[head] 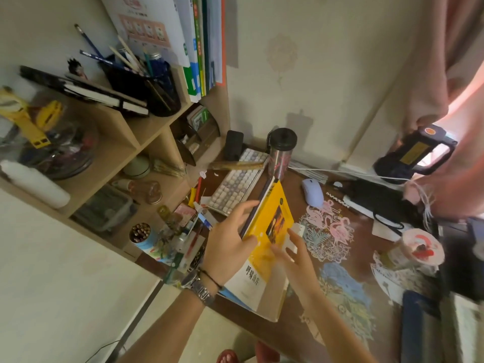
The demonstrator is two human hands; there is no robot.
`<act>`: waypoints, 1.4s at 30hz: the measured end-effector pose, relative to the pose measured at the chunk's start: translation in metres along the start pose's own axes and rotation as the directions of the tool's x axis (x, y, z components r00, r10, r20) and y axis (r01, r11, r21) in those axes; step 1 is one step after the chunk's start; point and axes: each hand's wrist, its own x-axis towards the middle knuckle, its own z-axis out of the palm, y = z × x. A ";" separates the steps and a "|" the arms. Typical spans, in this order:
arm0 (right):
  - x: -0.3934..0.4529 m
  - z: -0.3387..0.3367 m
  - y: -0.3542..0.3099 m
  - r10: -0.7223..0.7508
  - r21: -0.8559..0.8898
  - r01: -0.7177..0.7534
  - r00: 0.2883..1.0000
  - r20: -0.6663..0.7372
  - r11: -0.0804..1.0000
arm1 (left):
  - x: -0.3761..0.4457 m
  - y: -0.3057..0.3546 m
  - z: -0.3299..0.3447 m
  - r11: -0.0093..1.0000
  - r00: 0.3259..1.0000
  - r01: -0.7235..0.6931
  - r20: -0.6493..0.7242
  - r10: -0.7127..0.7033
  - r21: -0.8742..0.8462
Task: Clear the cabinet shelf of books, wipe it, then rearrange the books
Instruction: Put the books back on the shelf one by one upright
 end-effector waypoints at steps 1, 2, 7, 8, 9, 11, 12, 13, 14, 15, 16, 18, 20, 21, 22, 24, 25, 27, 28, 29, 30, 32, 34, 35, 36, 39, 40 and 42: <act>0.000 0.000 -0.008 -0.030 0.041 0.029 0.999 0.025 0.999 | -0.001 0.001 0.001 0.999 1.000 0.002 -0.015 -0.001 0.048; 0.001 -0.001 -0.015 -0.047 0.066 0.043 0.997 0.058 0.997 | -0.003 0.001 0.003 0.996 1.000 0.001 -0.025 0.001 0.085; -0.004 0.003 -0.033 -0.015 0.041 0.008 0.985 0.171 0.999 | -0.020 -0.015 0.027 0.987 0.997 0.057 0.048 -0.065 0.151; -0.005 0.003 -0.032 -0.001 0.043 -0.006 0.986 0.166 0.999 | -0.023 -0.018 0.030 0.985 0.995 0.086 0.045 -0.094 0.152; -0.006 0.005 -0.033 0.002 0.046 -0.009 0.988 0.155 0.999 | -0.025 -0.021 0.031 0.985 0.993 0.110 0.037 -0.116 0.136; -0.008 0.006 -0.031 -0.010 0.036 0.005 0.991 0.130 0.999 | -0.028 -0.022 0.031 0.987 0.987 0.152 0.048 -0.154 0.052; -0.009 0.006 -0.030 -0.012 0.028 0.008 0.993 0.119 1.000 | -0.029 -0.023 0.030 0.982 0.980 0.186 0.074 -0.184 -0.016; -0.010 0.007 -0.031 -0.011 0.015 0.010 0.994 0.111 1.000 | -0.030 -0.025 0.029 0.971 0.970 0.225 0.115 -0.215 -0.081; -0.012 0.008 -0.032 -0.013 0.001 0.013 0.995 0.100 1.000 | -0.031 -0.027 0.028 0.956 0.956 0.265 0.161 -0.244 -0.129; -0.013 0.009 -0.034 -0.018 -0.022 0.020 0.996 0.091 1.000 | -0.033 -0.029 0.027 0.941 0.942 0.300 0.205 -0.266 -0.158; -0.015 0.010 -0.036 -0.020 -0.048 0.024 0.996 0.085 0.999 | -0.034 -0.032 0.026 0.930 0.929 0.325 0.245 -0.279 -0.173; -0.017 0.011 -0.039 -0.027 -0.101 0.034 0.997 0.069 0.994 | -0.037 -0.037 0.023 0.919 0.906 0.347 0.318 -0.277 -0.186; -0.019 0.013 -0.040 -0.047 -0.153 0.054 0.998 0.052 0.987 | -0.038 -0.038 0.021 0.908 0.884 0.374 0.367 -0.289 -0.188; -0.020 0.013 -0.040 -0.063 -0.184 0.070 0.997 0.042 0.981 | -0.039 -0.040 0.021 0.902 0.875 0.388 0.384 -0.294 -0.192; -0.021 0.013 -0.041 -0.080 -0.214 0.086 0.996 0.035 0.973 | -0.039 -0.042 0.021 0.895 0.867 0.399 0.400 -0.298 -0.198; -0.022 0.013 -0.040 -0.104 -0.263 0.108 0.994 0.027 0.959 | -0.040 -0.045 0.022 0.886 0.846 0.420 0.437 -0.304 -0.198; -0.021 0.012 -0.039 -0.107 -0.278 0.108 0.994 0.019 0.954 | -0.041 -0.046 0.022 0.879 0.833 0.435 0.458 -0.310 -0.197; -0.021 0.012 -0.036 -0.106 -0.306 0.101 0.994 -0.001 0.947 | -0.043 -0.049 0.024 0.863 0.806 0.465 0.498 -0.320 -0.197; -0.022 0.012 -0.035 -0.113 -0.330 0.103 0.994 -0.011 0.938 | -0.044 -0.050 0.026 0.859 0.795 0.473 0.514 -0.322 -0.193; -0.023 0.012 -0.034 -0.123 -0.367 0.107 0.992 -0.020 0.924 | -0.045 -0.050 0.027 0.860 0.788 0.476 0.524 -0.323 -0.184; -0.023 0.012 -0.033 -0.139 -0.413 0.116 0.990 -0.026 0.903 | -0.045 -0.050 0.028 0.864 0.785 0.472 0.530 -0.320 -0.177; -0.024 0.010 -0.031 -0.160 -0.510 0.124 0.987 -0.027 0.851 | -0.044 -0.049 0.029 0.875 0.781 0.456 0.544 -0.306 -0.164; -0.024 0.009 -0.030 -0.171 -0.569 0.126 0.985 -0.026 0.813 | -0.043 -0.050 0.030 0.883 0.770 0.446 0.567 -0.293 -0.148; -0.024 0.008 -0.030 -0.176 -0.585 0.129 0.984 -0.025 0.801 | -0.043 -0.050 0.030 0.883 0.757 0.448 0.585 -0.292 -0.138; -0.025 0.007 -0.030 -0.179 -0.592 0.130 0.984 -0.024 0.796 | -0.043 -0.051 0.030 0.879 0.737 0.460 0.607 -0.298 -0.127; -0.027 0.003 -0.030 -0.172 -0.558 0.126 0.985 -0.032 0.820 | -0.044 -0.057 0.030 0.857 0.689 0.506 0.642 -0.335 -0.096; -0.028 0.001 -0.031 -0.172 -0.544 0.128 0.985 -0.031 0.829 | -0.044 -0.062 0.031 0.850 0.679 0.519 0.647 -0.347 -0.090; -0.030 -0.004 -0.033 -0.167 -0.513 0.135 0.986 -0.017 0.847 | -0.045 -0.066 0.032 0.832 0.658 0.550 0.654 -0.373 -0.079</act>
